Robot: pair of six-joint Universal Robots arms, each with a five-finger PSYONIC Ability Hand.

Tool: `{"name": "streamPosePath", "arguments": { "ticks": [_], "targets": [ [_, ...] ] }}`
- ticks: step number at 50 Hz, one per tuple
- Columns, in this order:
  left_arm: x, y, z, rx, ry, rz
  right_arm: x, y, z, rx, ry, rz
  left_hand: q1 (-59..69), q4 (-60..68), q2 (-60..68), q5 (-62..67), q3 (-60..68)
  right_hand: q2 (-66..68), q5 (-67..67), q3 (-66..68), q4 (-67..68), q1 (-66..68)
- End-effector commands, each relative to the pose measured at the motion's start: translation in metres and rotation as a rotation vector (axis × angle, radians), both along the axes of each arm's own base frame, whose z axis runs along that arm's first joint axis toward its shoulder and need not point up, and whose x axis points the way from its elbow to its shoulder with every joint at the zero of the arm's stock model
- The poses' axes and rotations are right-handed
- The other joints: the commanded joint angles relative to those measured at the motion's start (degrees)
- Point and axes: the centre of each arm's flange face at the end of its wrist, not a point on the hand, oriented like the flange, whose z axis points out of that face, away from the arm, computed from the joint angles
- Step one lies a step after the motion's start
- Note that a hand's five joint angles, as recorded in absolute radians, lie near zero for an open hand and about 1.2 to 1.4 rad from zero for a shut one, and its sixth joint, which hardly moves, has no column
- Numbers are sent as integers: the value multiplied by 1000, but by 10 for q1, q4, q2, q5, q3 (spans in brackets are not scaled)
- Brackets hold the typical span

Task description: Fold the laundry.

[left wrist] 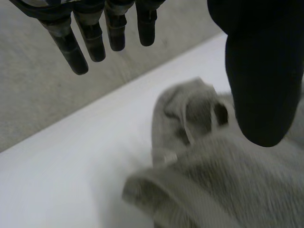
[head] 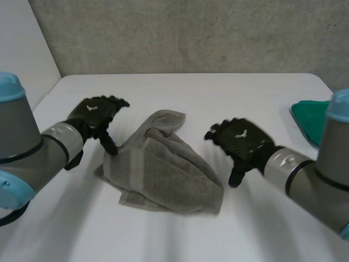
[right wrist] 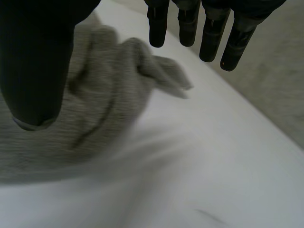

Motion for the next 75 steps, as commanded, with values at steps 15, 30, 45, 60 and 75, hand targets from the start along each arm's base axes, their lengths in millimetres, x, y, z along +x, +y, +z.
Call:
{"name": "streamPosePath", "arguments": {
  "ticks": [15,30,45,60,75],
  "targets": [
    [-22,21,-46,73,-202,-106,35,0,-19,-10,-15,-34,690,684,685,672,681,-27,-37,-21,-33,-16],
    [-9,82,89,-303,-75,-61,88,-70,15,-115,-33,213,690,684,685,672,681,-27,-37,-21,-33,-16],
    [10,112,143,-485,6,-29,123,-26,-58,275,33,597,690,684,685,672,681,-27,-37,-21,-33,-16],
    [0,58,158,-664,-106,38,123,-65,4,28,-32,349,690,684,685,672,681,673,663,679,667,684],
    [-4,45,172,-794,13,111,21,-80,129,-153,-186,-44,690,684,685,672,681,673,663,679,667,684]
  ]
}}
